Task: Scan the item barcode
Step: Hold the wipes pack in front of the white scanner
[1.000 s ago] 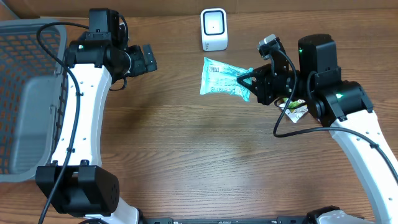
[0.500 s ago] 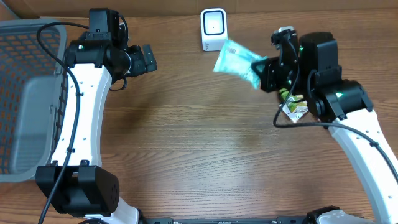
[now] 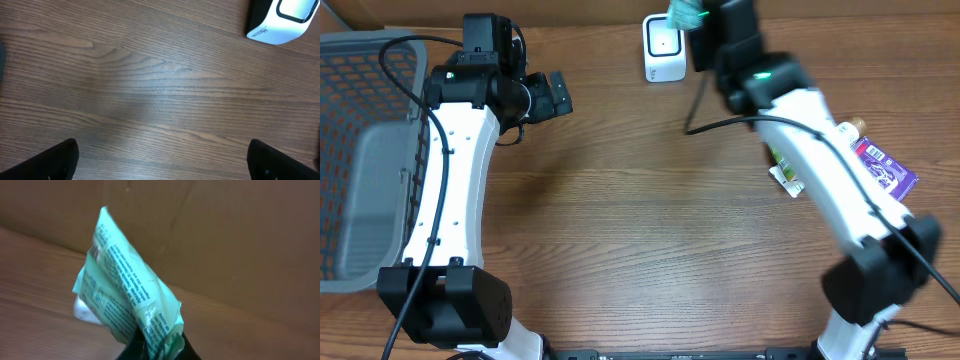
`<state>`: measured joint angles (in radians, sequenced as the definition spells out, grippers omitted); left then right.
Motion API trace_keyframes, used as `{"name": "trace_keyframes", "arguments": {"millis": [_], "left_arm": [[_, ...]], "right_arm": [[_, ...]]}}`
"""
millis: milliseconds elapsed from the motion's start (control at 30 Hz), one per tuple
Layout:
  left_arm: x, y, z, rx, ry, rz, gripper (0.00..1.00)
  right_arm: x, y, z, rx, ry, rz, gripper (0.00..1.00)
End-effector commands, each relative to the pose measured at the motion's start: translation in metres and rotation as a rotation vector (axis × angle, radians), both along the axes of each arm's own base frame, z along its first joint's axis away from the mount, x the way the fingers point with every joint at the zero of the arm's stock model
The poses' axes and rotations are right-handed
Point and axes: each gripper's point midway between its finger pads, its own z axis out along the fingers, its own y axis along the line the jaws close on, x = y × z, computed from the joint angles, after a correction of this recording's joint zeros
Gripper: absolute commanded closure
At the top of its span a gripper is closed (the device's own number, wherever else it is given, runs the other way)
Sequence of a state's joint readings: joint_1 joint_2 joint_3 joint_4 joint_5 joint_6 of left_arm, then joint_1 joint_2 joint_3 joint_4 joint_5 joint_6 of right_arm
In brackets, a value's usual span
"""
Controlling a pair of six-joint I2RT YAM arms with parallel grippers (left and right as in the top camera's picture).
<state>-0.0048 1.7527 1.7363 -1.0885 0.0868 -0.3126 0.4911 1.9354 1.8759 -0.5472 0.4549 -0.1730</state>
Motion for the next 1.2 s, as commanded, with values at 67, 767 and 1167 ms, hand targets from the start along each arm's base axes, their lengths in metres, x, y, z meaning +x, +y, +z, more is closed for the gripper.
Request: {"name": "trace_keyframes", "arguments": {"millis": [67, 767, 1167], "left_arm": [[0.001, -0.002, 0.011, -0.011, -0.028, 0.002, 0.0], [0.001, -0.002, 0.011, -0.011, -0.028, 0.002, 0.0], [0.001, -0.003, 0.011, -0.011, -0.028, -0.001, 0.0]], "right_arm": [[0.032, -0.012, 0.004, -0.583, -0.133, -0.099, 0.96], [0.1, 0.029, -0.068, -1.047, -0.233, 0.222, 0.96], [0.098, 0.037, -0.083, -1.234, -0.184, 0.314, 0.96]]}}
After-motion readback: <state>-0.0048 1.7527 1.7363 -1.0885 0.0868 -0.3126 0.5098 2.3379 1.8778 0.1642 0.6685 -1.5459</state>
